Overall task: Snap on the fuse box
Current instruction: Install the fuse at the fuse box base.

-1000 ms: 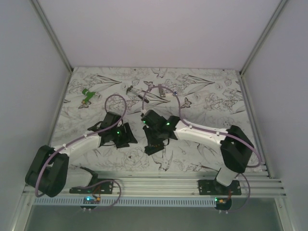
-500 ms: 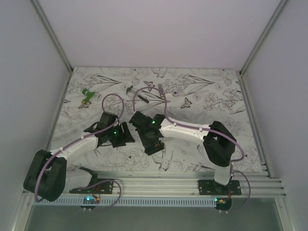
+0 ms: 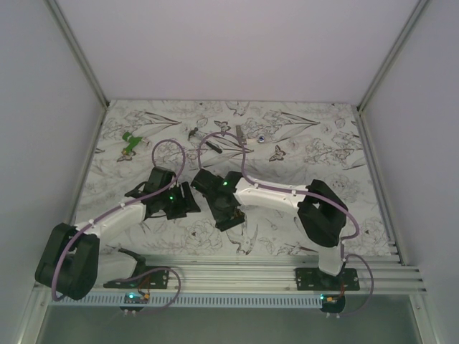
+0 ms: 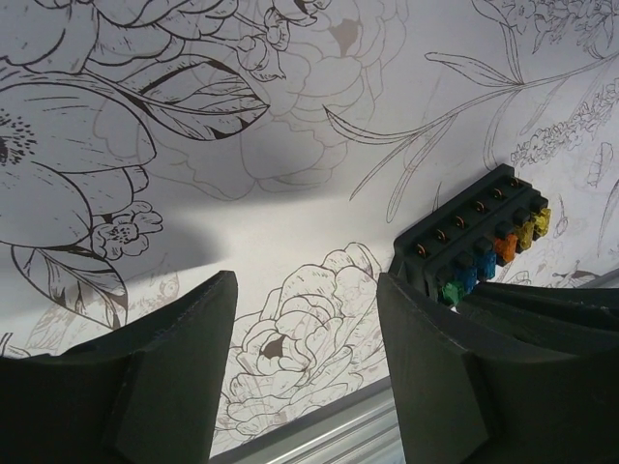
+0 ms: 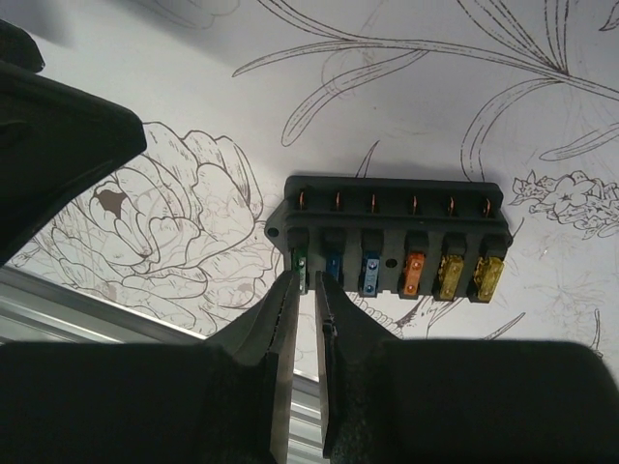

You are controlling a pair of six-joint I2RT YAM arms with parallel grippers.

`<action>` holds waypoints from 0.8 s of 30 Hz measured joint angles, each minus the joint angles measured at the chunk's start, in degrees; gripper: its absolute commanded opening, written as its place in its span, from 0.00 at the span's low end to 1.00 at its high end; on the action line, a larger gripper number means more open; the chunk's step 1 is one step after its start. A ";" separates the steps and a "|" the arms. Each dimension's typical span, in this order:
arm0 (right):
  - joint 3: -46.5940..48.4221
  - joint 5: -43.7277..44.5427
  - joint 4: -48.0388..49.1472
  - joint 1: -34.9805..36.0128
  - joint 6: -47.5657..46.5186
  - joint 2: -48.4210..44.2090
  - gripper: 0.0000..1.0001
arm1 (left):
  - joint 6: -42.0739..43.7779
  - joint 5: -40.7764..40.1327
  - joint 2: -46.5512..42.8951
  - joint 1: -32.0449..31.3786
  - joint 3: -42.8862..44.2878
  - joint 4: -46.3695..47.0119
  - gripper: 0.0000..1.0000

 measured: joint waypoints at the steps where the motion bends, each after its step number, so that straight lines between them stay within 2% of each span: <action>1: 0.15 0.02 0.02 0.00 0.00 0.11 0.18 | 0.02 -0.11 0.00 0.00 0.00 0.00 0.63; 7: 0.57 0.04 0.07 0.15 -0.04 0.85 0.17 | 0.20 -0.42 -0.07 0.00 -0.07 0.00 0.63; 16: 1.25 0.04 -0.09 0.68 -0.15 1.33 0.00 | 0.22 -1.01 -0.72 0.07 -0.15 0.00 0.63; 24: 4.61 2.60 -3.43 2.14 -1.11 3.56 0.00 | 0.20 -1.38 -0.74 0.11 -0.61 0.00 0.63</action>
